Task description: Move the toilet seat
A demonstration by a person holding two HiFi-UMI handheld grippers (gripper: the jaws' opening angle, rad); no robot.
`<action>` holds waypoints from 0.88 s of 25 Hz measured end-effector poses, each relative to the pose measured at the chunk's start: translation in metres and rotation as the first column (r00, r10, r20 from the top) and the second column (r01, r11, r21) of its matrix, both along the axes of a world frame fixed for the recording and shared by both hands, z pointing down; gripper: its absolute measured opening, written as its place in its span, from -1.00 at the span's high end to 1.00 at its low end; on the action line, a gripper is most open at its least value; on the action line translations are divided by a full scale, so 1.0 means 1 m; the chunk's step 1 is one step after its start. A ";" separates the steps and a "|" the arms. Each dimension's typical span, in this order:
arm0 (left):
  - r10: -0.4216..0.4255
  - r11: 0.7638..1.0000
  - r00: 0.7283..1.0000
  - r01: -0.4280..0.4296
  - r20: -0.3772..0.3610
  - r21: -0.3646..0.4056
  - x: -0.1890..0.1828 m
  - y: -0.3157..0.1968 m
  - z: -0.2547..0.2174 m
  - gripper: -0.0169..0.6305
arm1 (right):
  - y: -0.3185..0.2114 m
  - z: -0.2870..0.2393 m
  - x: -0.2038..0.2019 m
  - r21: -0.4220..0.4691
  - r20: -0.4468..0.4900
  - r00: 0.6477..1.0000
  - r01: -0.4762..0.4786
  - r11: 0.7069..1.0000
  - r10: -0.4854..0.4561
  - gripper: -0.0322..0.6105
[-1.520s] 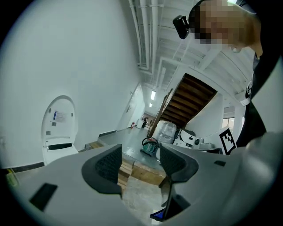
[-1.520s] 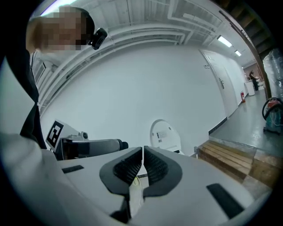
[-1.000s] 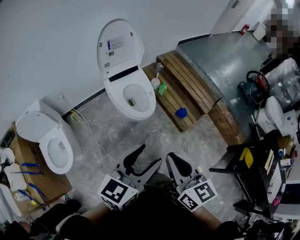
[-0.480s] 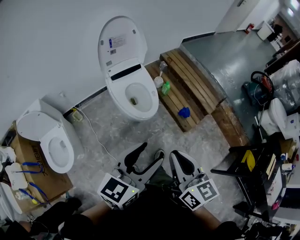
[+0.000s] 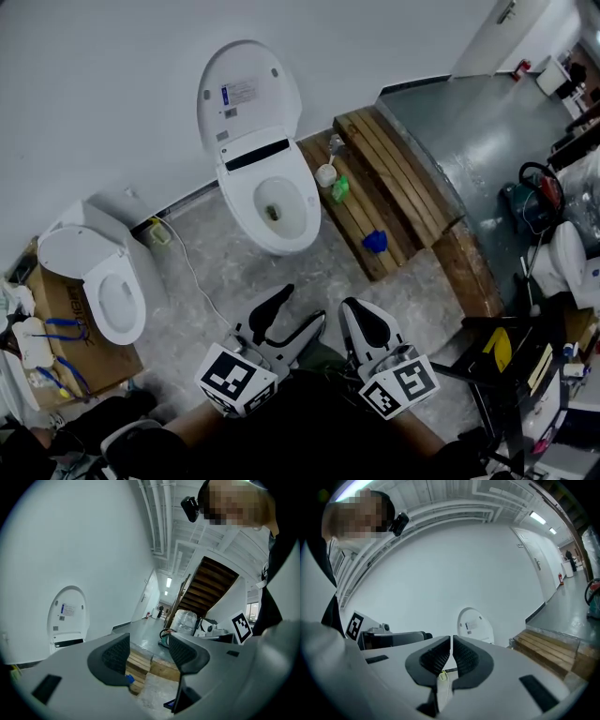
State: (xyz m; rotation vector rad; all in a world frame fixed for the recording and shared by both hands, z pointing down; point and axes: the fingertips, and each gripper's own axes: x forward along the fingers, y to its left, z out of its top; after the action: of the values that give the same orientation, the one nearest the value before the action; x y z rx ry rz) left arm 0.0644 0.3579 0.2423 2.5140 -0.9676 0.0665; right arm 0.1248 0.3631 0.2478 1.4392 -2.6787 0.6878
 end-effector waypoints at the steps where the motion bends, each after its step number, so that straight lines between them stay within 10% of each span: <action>1: -0.009 1.000 1.000 0.009 0.004 -0.003 0.007 -0.006 0.001 0.12 | -0.006 0.000 0.005 0.007 -0.015 1.000 0.014 1.000 -0.013 0.77; 22: -0.147 0.988 0.987 0.150 0.065 -0.036 0.073 -0.081 0.015 0.12 | -0.097 0.023 0.070 -0.053 0.070 0.986 0.157 0.986 -0.153 0.77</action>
State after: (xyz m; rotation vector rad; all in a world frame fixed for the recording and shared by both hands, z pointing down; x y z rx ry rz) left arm 0.1370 0.2767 0.2576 2.4082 -1.1638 0.1181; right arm 0.1953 0.2666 0.2705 1.1995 -2.7572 0.8064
